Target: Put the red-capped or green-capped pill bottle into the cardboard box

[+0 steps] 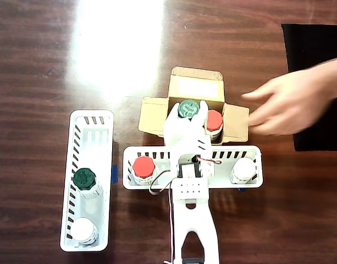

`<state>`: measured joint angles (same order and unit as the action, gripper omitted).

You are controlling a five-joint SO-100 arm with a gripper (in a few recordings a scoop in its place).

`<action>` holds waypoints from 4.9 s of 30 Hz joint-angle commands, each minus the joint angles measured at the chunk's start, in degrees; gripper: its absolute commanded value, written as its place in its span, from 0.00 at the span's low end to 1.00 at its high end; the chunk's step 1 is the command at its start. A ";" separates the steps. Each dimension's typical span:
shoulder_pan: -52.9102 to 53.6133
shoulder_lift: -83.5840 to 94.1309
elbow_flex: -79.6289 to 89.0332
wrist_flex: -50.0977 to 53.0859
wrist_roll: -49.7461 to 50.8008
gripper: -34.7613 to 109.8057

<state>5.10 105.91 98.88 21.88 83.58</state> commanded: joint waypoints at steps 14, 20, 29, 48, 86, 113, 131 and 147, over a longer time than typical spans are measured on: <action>-0.35 -12.48 -0.97 -19.34 -1.23 0.25; -1.05 -13.01 5.36 -25.75 -1.41 0.25; -0.88 -20.21 6.59 -32.78 -1.41 0.31; -1.67 -9.23 5.62 -17.31 -2.46 0.70; 0.62 75.50 40.43 42.63 2.29 0.25; -2.72 90.97 70.66 24.61 -2.72 0.26; -22.76 90.88 70.75 43.68 -12.66 0.26; -25.93 90.88 70.75 43.68 -33.05 0.26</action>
<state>-17.84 192.04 169.72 64.86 52.29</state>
